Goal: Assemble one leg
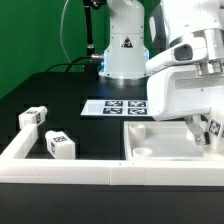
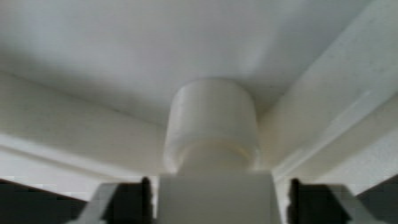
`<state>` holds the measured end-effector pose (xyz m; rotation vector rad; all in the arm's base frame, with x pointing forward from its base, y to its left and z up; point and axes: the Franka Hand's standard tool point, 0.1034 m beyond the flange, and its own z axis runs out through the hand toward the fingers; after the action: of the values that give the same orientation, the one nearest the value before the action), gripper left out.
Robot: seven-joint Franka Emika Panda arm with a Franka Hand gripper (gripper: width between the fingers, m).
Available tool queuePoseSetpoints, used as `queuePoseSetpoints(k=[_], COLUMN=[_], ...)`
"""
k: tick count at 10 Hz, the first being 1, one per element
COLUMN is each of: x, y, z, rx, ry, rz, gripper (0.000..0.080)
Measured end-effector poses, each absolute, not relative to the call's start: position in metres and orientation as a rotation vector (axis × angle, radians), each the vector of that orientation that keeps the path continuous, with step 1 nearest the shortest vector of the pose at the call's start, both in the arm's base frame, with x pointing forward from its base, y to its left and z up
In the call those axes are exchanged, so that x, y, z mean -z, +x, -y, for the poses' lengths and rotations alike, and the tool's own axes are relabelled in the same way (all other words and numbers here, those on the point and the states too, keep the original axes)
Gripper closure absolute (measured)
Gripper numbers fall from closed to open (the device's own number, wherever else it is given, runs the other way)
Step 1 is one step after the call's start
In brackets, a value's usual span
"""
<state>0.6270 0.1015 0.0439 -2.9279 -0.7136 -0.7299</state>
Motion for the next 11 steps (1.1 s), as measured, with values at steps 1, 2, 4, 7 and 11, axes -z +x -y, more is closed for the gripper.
queuePoseSetpoints(k=[1,2,4,7,11], x=[-0.045,-0.052,-0.065,-0.095,-0.090], y=[0.627,0.630,0.631,0.633,0.627], z=[-0.101,-0.097,-0.091,-0.094,-0.108], rx=[0.731,0.744,0.759,0.701,0.473], ry=[-2.928,-2.931,-2.938,-2.943,-2.957], rz=[0.715,0.719,0.719,0.730,0.703], gripper=[0.0290,0.0290,0.0181,0.0151,0.0151])
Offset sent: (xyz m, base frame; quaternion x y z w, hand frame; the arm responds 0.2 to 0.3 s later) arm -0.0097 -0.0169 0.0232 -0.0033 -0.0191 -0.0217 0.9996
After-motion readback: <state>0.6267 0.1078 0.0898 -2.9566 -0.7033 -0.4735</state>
